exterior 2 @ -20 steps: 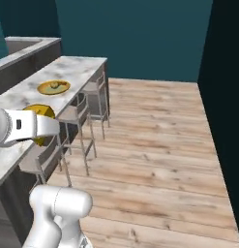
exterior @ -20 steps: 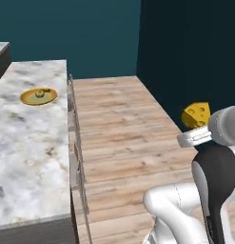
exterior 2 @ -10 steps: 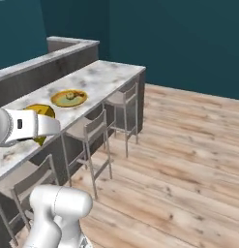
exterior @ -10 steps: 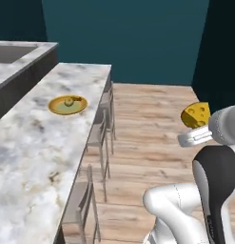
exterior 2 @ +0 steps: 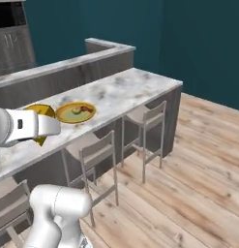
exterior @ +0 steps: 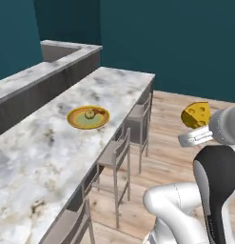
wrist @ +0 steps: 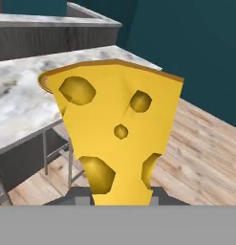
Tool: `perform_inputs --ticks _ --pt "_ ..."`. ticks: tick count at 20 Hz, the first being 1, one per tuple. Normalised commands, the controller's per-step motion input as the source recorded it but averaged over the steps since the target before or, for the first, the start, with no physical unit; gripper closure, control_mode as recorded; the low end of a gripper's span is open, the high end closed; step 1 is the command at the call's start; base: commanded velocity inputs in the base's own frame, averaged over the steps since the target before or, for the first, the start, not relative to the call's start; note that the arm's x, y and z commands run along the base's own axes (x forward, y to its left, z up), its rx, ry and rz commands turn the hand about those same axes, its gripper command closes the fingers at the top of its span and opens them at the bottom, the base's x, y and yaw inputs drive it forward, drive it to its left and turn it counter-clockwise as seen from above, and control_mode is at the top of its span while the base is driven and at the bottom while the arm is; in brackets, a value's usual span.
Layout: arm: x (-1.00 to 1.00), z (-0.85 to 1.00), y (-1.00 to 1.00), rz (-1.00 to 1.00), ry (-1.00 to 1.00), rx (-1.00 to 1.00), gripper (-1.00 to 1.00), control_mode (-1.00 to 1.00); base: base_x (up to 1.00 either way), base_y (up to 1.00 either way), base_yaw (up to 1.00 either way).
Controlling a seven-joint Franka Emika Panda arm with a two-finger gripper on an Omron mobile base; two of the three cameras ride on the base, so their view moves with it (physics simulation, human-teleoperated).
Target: Take the cheese, chicken drumstick, and squash from the fridge and place them on the plate on the dining counter to create an appetizer plate.
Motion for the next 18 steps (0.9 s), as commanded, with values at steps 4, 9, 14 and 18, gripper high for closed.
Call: perform_inputs --ticks 4,9,14,18 --pt "0.0 0.0 0.0 0.0 0.0 0.0 1.0 1.0 1.0 -0.69 0.53" --pt "0.0 0.0 0.0 0.0 0.0 0.0 1.0 1.0 1.0 -0.71 0.53" --pt "0.0 0.0 0.0 0.0 0.0 0.0 1.0 1.0 0.98 -0.57 0.53" --pt "0.0 0.0 0.0 0.0 0.0 0.0 1.0 1.0 0.82 -0.13 0.54"
